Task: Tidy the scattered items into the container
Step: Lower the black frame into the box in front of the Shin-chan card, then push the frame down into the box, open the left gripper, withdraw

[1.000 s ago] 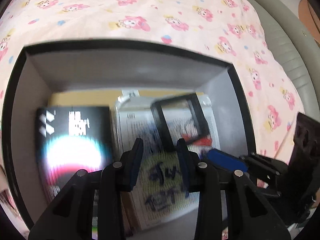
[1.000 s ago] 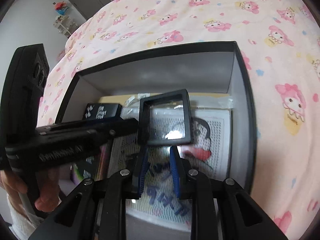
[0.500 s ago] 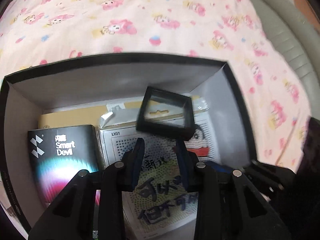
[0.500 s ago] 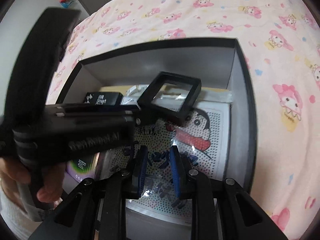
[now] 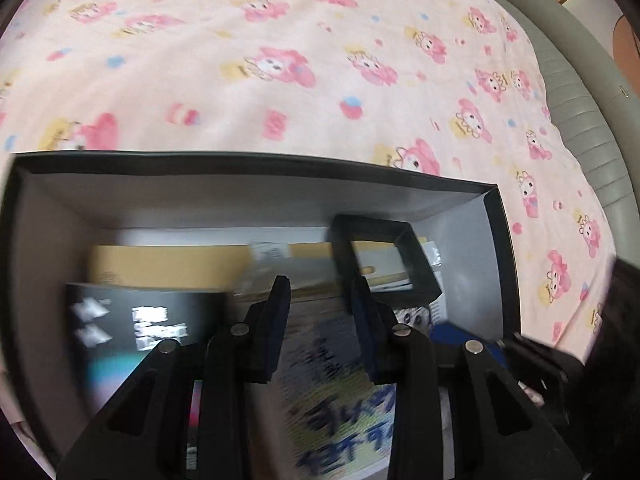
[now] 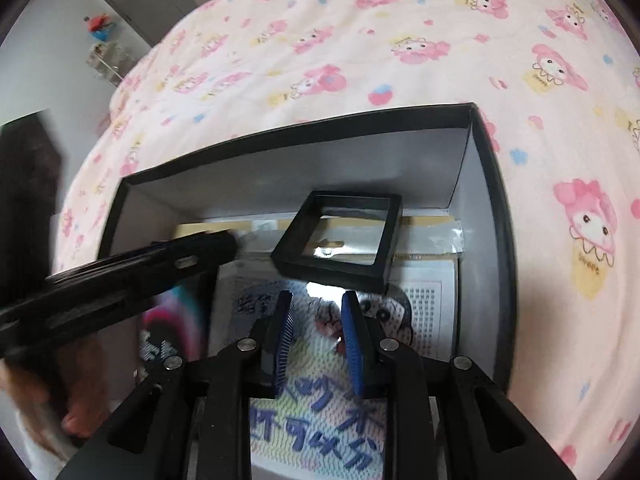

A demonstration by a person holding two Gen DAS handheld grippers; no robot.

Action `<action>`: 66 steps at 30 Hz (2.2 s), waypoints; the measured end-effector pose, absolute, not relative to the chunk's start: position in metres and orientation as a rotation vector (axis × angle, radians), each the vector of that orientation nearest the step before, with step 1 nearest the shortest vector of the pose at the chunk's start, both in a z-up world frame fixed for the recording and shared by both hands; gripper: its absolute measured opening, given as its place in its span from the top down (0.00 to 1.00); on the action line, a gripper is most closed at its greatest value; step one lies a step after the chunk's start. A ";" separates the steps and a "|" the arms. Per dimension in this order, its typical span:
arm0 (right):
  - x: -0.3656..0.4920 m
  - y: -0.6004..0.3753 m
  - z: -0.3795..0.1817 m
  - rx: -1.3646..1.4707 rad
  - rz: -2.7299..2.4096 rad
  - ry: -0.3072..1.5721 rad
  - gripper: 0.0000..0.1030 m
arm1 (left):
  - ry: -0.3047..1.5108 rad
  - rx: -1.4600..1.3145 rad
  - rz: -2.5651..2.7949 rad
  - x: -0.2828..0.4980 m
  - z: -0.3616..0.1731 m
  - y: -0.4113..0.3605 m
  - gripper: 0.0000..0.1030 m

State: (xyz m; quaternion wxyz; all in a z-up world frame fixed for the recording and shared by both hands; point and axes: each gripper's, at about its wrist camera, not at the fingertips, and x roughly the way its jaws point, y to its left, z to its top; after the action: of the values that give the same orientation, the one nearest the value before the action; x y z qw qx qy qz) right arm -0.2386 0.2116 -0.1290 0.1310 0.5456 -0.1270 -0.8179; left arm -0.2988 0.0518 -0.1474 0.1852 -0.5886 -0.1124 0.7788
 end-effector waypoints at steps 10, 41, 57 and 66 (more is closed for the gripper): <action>-0.223 0.260 -0.082 1.396 -2.597 -0.346 0.78 | -0.460 -1.595 2.131 -0.306 -0.148 0.082 0.71; -0.235 0.300 -0.108 1.516 -2.535 -0.589 0.78 | -0.438 -1.626 2.133 -0.321 -0.161 0.126 0.76; -0.148 0.245 -0.012 1.271 -2.793 -0.277 0.72 | -0.181 -1.226 2.348 -0.182 -0.024 0.085 0.65; -0.077 0.225 0.009 1.215 -2.792 -0.288 0.70 | -0.099 -1.103 2.393 -0.097 0.013 0.069 0.66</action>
State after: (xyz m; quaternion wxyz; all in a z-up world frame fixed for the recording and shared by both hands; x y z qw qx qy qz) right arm -0.0771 0.2249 0.0095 0.0417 0.3968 -0.0942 -0.9121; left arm -0.0967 0.0687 0.0127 0.2498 -0.4050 -0.0365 0.8788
